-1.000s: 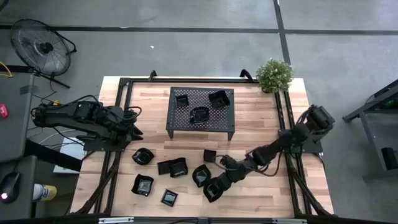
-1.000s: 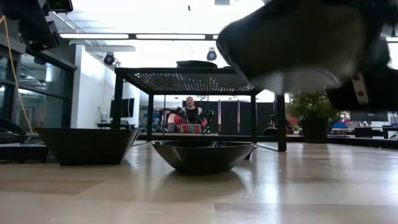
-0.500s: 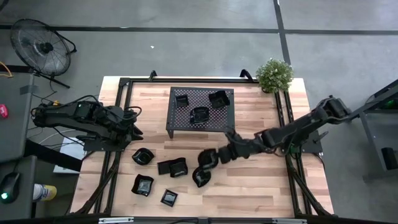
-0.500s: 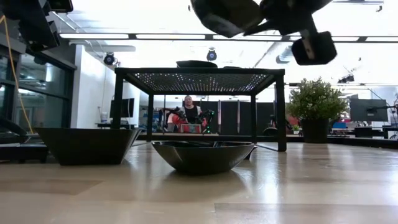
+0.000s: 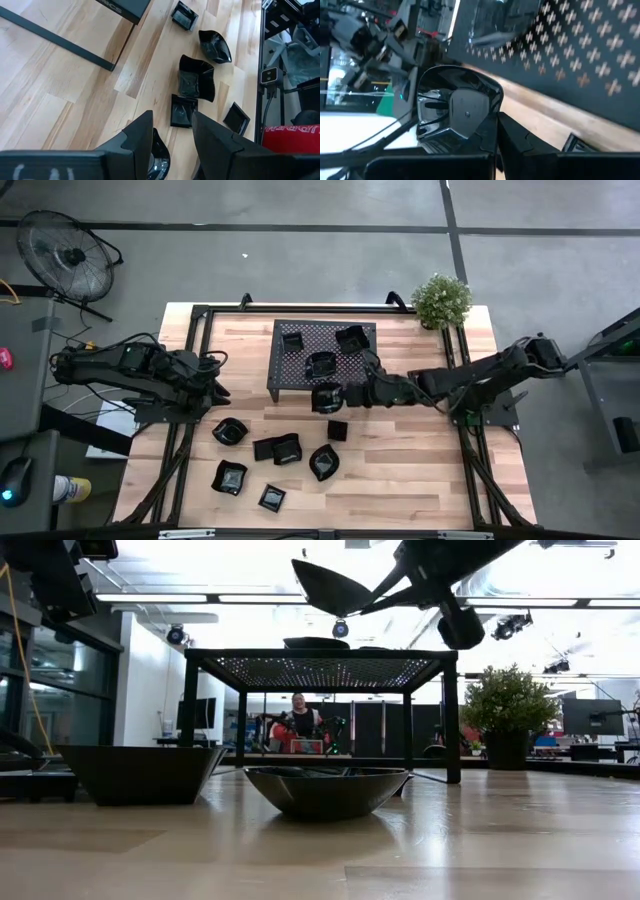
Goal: Pick & Place Mini shaped plates
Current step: Stack the black leaf-shaped plate on top of the black leaf-shaped plate on the shelf
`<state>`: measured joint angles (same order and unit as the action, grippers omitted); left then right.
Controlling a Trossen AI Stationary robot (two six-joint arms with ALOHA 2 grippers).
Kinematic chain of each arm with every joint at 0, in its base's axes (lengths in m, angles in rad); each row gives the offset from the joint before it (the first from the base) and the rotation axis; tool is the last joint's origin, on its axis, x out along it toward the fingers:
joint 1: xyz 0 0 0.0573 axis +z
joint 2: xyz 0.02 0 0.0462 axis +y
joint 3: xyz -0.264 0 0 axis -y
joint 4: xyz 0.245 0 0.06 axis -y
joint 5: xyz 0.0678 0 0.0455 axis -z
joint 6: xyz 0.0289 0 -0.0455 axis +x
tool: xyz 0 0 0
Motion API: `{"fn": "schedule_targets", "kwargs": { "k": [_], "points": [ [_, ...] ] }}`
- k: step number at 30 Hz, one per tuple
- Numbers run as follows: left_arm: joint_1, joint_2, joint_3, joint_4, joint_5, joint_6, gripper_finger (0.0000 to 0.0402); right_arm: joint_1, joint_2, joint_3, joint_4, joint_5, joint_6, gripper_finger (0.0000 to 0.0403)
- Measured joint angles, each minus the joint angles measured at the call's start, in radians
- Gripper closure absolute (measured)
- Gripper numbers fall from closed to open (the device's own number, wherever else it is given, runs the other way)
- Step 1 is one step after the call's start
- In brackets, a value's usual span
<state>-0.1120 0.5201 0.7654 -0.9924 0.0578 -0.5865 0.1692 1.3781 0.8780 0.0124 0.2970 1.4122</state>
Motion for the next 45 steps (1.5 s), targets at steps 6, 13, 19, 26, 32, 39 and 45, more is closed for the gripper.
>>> {"fn": "schedule_targets", "kwargs": {
  "k": [6,13,19,26,32,39,45],
  "points": [
    [0.000,0.000,0.000,0.000,0.000,0.000,0.0266,-0.056,0.000,0.102,-0.132,0.000,-0.048,0.0403],
    [0.000,0.000,0.000,0.000,0.001,0.001,0.0266,-0.112,0.000,0.241,-0.375,0.035,-0.055,0.0403],
    [0.000,0.000,0.000,-0.001,0.001,0.007,0.0266,-0.163,0.001,0.275,-0.428,0.034,-0.051,0.0403],
    [0.000,0.000,0.000,-0.001,0.001,0.006,0.0266,-0.196,0.071,0.275,-0.366,0.000,-0.033,0.0403],
    [0.000,0.000,0.000,-0.002,0.003,0.006,0.0266,-0.196,0.151,0.332,-0.382,0.011,-0.042,0.0403],
    [0.000,0.000,0.000,-0.002,0.003,0.006,0.0266,-0.216,0.211,0.465,-0.515,0.008,-0.094,0.0403],
    [0.000,0.000,0.000,-0.006,0.003,0.006,0.0266,-0.235,0.226,0.538,-0.661,-0.017,-0.112,0.0403]
  ]
}}
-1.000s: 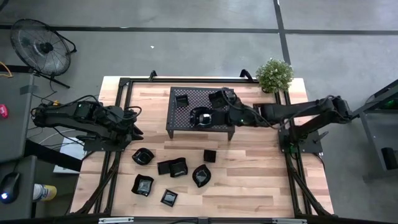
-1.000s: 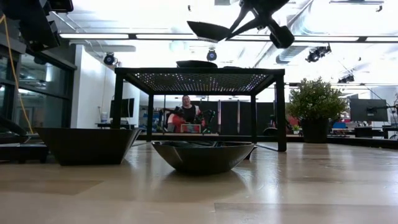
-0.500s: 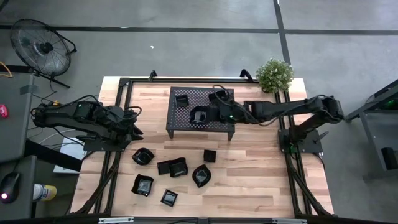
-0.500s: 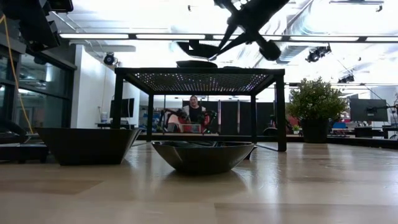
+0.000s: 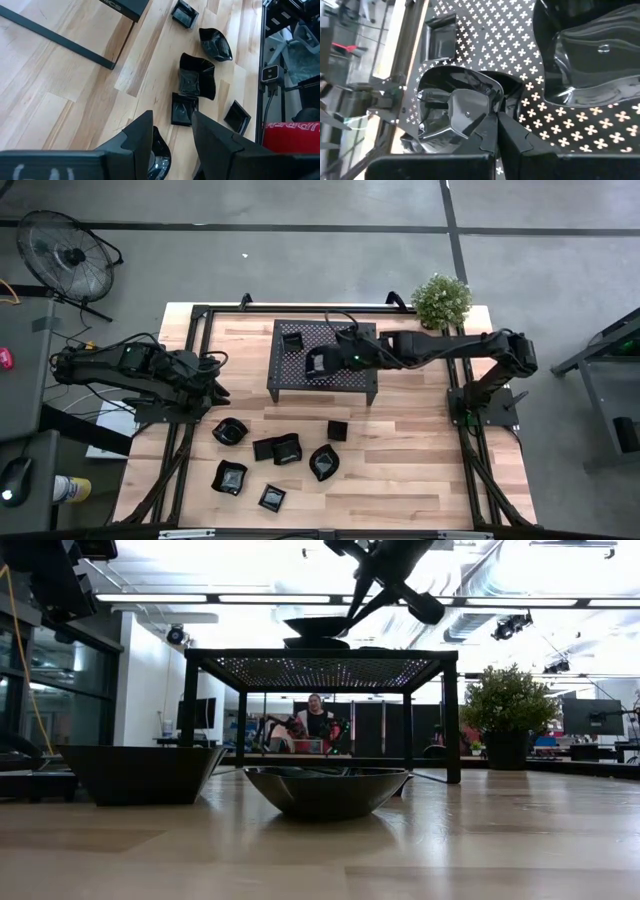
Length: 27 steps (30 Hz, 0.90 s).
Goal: Pick & Place Mini shaped plates
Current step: Stack the black leaf-shaped plate on top of the black leaf-shaped plate on the shelf
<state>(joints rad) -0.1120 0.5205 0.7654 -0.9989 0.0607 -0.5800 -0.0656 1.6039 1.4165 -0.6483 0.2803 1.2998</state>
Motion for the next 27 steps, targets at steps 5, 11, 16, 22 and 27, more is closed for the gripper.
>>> {"fn": "schedule_targets", "kwargs": {
  "k": [5,11,16,22,27],
  "points": [
    [0.000,0.000,0.000,0.000,0.000,0.004,0.0266,-0.013,0.000,0.002,-0.002,-0.016,-0.039,0.0403],
    [0.000,0.000,0.000,0.001,0.000,0.005,0.0266,-0.020,0.035,0.002,0.000,-0.066,-0.066,0.0403],
    [0.000,0.000,0.000,0.000,0.009,0.005,0.0266,-0.020,0.037,0.002,0.015,-0.053,-0.070,0.0403],
    [0.000,0.000,0.000,0.000,0.009,0.006,0.0266,-0.029,0.039,0.002,0.019,-0.055,-0.076,0.0403],
    [0.000,0.000,0.000,0.000,0.009,0.008,0.0266,-0.042,0.039,0.002,0.036,-0.072,-0.103,0.0403]
  ]
}}
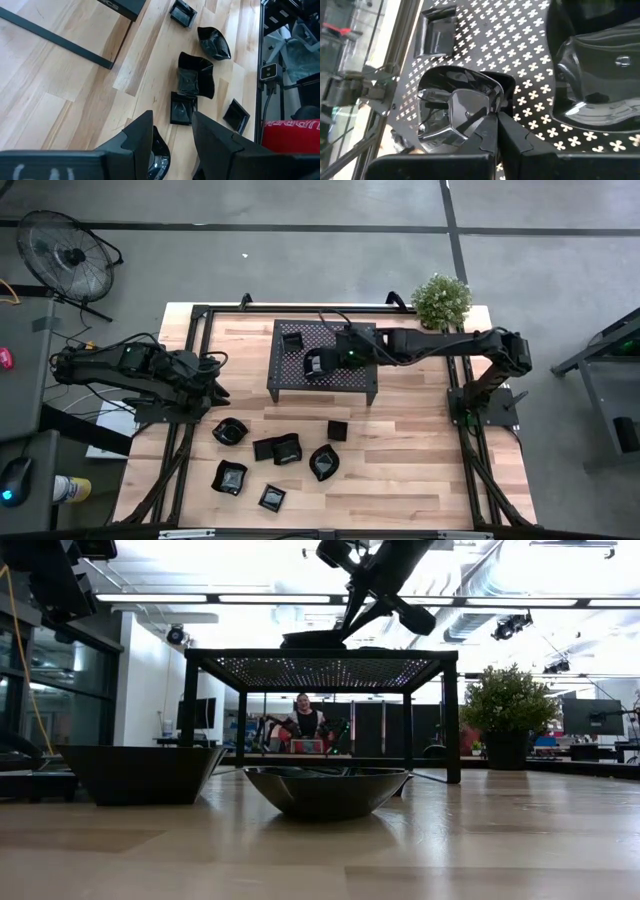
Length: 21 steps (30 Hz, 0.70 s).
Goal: Pick & Place Mini shaped plates
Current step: Stack the black leaf-shaped plate on top of the black leaf-shaped plate on the shelf
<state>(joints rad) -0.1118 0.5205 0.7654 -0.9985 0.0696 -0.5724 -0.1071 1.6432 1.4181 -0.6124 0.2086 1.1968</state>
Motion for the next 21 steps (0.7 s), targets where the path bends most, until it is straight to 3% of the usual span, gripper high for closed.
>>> {"fn": "schedule_targets", "kwargs": {
  "k": [21],
  "points": [
    [0.000,0.000,0.000,0.000,0.002,-0.001,0.0266,-0.057,0.000,0.000,0.001,-0.103,-0.184,0.0392]
  ]
}}
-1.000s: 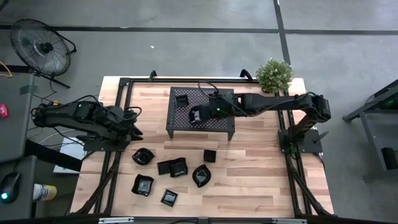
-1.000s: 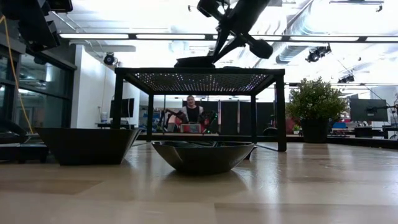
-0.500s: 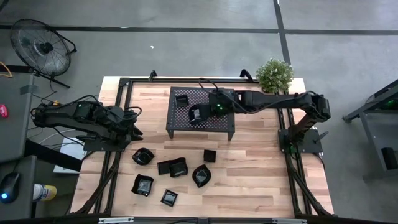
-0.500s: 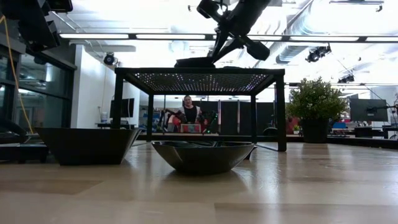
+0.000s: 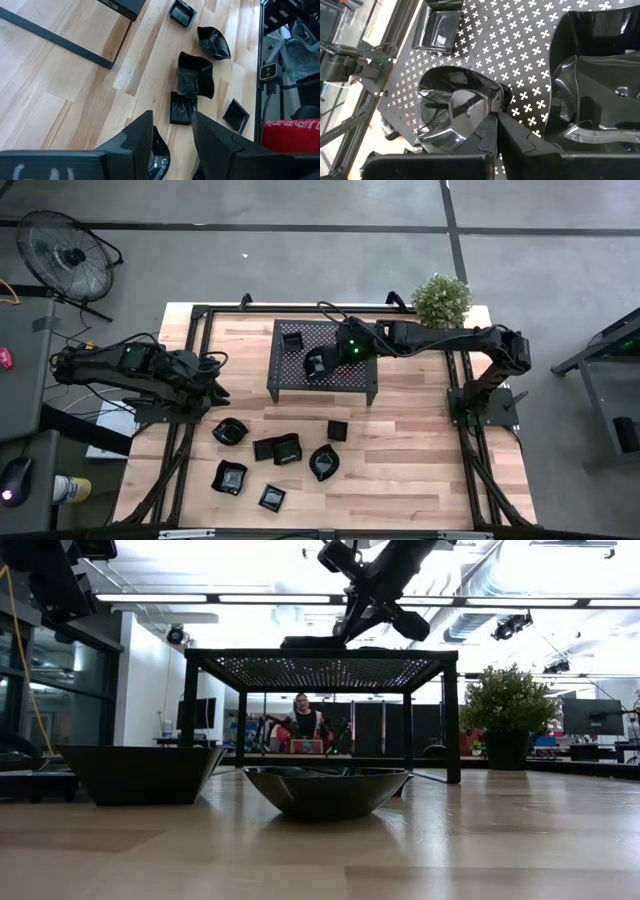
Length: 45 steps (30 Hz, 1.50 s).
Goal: Pick & Place Mini shaped plates
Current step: Stack the black leaf-shaped plate on top of the black leaf-shaped plate on the shelf, then stack the black square plate on top of the black square plate on the shelf
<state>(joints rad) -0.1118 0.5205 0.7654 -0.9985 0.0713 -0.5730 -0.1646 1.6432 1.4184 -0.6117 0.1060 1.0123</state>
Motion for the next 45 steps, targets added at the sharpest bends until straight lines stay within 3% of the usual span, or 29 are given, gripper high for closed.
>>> {"fn": "schedule_targets", "kwargs": {
  "k": [8,24,33,45],
  "points": [
    [0.000,0.000,0.000,0.000,0.000,0.000,0.0266,0.000,0.000,0.000,0.001,0.007,0.000,0.0358],
    [0.000,0.000,0.000,0.000,0.000,-0.001,0.0266,-0.010,0.000,0.000,0.026,-0.003,-0.004,0.0349],
    [0.000,0.000,0.000,-0.020,0.000,-0.001,0.0266,-0.013,0.000,0.000,0.025,-0.025,-0.011,0.0324],
    [0.000,0.000,0.000,-0.025,0.000,-0.002,0.0266,-0.012,-0.109,0.000,0.025,-0.003,-0.049,0.0298]
  ]
}}
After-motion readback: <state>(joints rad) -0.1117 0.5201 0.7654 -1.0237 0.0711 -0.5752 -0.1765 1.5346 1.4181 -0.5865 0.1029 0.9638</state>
